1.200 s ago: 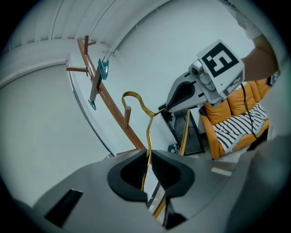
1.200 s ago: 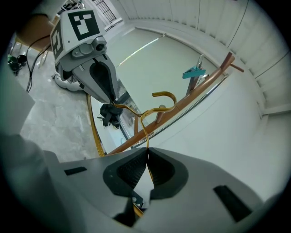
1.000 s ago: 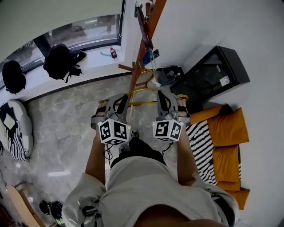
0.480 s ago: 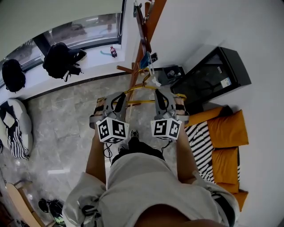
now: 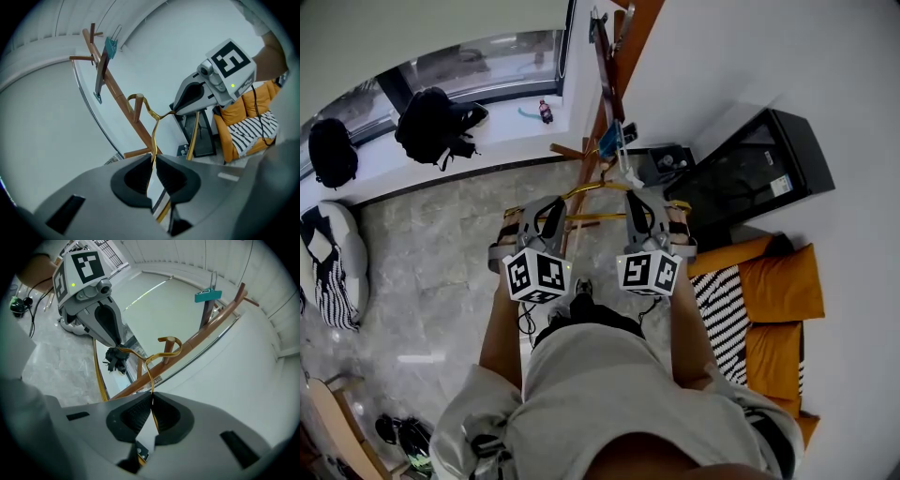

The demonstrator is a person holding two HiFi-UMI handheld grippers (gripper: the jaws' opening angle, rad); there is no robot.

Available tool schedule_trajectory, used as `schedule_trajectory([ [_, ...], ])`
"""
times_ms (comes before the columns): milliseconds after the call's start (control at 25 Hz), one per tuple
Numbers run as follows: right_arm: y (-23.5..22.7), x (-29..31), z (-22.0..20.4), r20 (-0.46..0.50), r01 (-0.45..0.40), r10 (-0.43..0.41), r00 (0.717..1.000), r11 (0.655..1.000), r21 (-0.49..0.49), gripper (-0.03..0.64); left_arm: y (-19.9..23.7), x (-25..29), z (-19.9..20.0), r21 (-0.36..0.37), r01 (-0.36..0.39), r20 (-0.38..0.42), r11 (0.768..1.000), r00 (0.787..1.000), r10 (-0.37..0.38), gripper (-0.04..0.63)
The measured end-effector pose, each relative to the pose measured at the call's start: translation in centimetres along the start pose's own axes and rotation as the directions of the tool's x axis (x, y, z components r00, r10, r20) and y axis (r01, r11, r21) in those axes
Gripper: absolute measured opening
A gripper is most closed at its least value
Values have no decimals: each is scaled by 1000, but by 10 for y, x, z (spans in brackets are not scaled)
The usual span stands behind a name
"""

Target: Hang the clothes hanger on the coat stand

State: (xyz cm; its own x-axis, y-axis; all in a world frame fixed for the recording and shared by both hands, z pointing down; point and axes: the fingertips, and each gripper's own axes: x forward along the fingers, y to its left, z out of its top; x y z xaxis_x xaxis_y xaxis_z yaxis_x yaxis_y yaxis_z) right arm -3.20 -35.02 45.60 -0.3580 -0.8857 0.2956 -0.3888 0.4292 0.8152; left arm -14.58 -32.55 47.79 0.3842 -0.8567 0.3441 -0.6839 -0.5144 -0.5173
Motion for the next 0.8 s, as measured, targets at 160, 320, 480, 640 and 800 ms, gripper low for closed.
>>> schedule_trajectory([
  [160,1,4,-1,-2,-9,9,1000,1000,7,12,1,3,-3,-2,0,-7,1000,1000,0,40],
  [320,1,8,-3,-3,-12,12,1000,1000,11,12,2,8,-4,-4,0,-11,1000,1000,0,40],
  [480,3,12,-6,-7,-18,18,1000,1000,14,14,2,11,-5,-4,-1,-14,1000,1000,1,40],
  [640,3,17,-6,-8,-21,22,1000,1000,15,14,5,14,-7,-3,-2,-17,1000,1000,2,40],
  [800,3,23,-8,-11,-27,27,1000,999,17,14,7,19,-10,-5,2,-23,1000,1000,-2,40],
])
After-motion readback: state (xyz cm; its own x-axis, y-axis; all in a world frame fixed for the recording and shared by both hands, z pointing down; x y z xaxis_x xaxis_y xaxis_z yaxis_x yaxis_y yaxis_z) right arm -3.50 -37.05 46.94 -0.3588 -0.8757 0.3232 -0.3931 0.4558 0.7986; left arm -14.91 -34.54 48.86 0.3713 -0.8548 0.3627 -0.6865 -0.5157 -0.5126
